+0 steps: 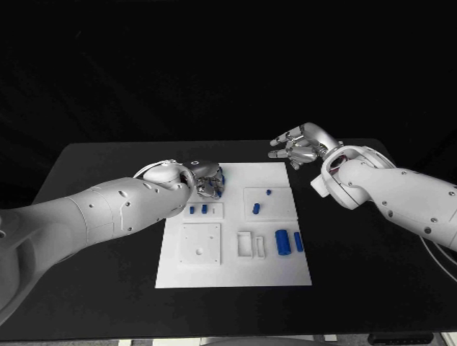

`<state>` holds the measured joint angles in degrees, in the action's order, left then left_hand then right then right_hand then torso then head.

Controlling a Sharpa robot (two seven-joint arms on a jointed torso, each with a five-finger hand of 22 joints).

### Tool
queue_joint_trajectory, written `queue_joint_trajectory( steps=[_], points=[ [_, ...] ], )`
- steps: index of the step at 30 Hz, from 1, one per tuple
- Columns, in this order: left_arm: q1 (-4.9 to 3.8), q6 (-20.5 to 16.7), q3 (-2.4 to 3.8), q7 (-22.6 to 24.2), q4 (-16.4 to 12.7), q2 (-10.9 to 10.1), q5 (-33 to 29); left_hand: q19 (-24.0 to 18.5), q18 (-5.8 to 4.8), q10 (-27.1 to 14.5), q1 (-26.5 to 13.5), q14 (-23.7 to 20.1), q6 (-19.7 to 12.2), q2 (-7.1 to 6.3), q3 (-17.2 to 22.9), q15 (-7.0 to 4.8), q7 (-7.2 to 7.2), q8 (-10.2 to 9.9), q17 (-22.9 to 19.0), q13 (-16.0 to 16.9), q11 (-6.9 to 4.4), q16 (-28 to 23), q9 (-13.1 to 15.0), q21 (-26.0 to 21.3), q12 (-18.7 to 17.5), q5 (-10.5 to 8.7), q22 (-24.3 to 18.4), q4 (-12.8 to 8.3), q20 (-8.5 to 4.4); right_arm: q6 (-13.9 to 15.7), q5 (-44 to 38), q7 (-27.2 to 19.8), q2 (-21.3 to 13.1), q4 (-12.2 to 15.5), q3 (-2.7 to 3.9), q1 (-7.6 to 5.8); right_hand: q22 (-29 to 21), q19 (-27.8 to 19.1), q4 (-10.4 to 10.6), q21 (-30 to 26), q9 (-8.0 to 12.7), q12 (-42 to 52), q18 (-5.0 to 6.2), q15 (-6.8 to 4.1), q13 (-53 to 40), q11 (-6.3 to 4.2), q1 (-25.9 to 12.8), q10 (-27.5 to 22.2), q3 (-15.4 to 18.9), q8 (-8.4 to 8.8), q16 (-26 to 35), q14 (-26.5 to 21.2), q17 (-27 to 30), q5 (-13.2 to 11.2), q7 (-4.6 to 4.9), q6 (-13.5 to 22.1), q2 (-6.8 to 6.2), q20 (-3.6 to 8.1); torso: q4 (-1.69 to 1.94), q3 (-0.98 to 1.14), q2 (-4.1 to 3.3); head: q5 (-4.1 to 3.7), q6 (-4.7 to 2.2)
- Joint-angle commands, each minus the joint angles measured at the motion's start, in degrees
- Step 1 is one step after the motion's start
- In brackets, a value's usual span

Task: Assemble the parts on the task board

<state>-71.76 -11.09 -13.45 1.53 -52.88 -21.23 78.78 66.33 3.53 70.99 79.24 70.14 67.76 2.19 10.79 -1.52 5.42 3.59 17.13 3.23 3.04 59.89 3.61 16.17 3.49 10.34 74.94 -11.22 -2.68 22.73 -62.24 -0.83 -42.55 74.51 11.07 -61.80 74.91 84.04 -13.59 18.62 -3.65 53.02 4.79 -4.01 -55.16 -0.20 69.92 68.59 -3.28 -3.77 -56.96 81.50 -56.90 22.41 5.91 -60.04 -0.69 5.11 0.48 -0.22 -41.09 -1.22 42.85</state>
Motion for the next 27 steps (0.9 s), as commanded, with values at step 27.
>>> queue_joint_trajectory(
  steps=[27],
  points=[
    [0.46, -1.5, 3.28, 0.5, -5.9, -5.8, -9.0, 0.3, 1.13, 1.8, 0.1, 1.3, 1.5, 1.46, -0.3, -0.08, 0.07, 0.0, 0.4, 0.1, -0.12, 0.8, 0.1, 1.4, -0.2, 0.59, 1.3, -0.3, -0.02, -0.2, -0.2, -0.4, -0.2, 0.2, 0.03, 0.02, 1.8, 1.9, -0.4, 0.0, 0.1, 0.4, 0.72, -0.14, 0.1, -0.08, -0.5, -0.1, -0.4, 0.24, 0.0, 0.3, -0.1, 0.2, 0.19, -0.1, 0.04, 0.15, 0.26, 0.05, 0.15, 0.42, -0.48]
  ],
)
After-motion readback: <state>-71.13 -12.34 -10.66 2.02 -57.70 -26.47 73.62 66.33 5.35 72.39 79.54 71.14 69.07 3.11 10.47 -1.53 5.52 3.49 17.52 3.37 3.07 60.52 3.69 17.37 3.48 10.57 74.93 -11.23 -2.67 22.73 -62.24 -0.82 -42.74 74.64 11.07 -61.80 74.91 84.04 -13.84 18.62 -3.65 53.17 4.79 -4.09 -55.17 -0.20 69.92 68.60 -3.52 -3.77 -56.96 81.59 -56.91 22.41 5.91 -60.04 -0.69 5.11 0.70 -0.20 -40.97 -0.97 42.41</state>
